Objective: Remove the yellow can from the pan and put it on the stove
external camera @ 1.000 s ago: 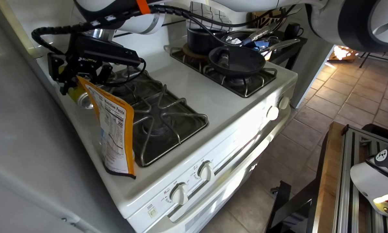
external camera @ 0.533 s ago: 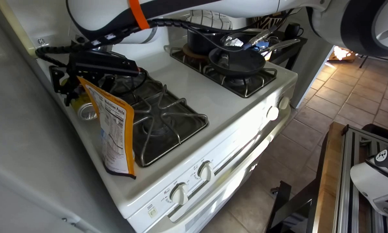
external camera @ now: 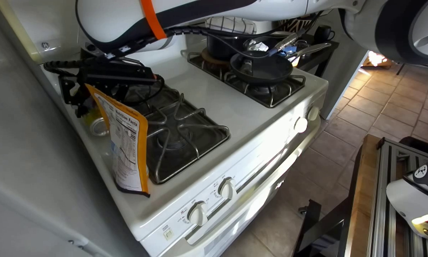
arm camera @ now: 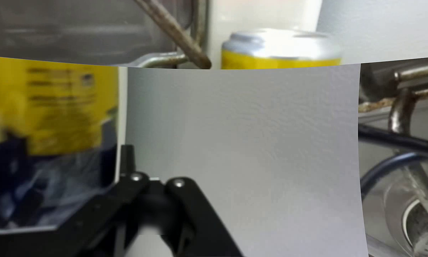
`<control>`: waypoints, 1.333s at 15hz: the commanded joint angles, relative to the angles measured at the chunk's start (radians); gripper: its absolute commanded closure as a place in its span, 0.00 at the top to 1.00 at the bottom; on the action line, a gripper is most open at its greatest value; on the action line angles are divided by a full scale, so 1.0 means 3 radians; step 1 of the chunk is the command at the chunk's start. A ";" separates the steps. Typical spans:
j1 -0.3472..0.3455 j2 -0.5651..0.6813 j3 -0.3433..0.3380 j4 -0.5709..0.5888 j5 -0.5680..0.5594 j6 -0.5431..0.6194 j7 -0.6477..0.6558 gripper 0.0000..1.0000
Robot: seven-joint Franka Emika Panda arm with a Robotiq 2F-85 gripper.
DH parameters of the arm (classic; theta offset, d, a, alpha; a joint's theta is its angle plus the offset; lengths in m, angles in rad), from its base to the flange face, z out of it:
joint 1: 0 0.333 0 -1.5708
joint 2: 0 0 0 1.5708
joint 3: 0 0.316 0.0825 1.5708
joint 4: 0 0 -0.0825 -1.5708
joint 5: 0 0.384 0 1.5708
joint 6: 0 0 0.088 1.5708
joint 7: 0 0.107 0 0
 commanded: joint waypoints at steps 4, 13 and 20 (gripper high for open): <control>0.0034 -0.0007 -0.0065 0.0035 -0.0079 -0.0050 0.0074 0.64; 0.0282 -0.1150 -0.0547 -0.0992 -0.0768 -0.0089 0.0494 1.00; 0.0449 -0.1577 -0.0744 -0.1237 -0.1203 -0.0429 0.0829 1.00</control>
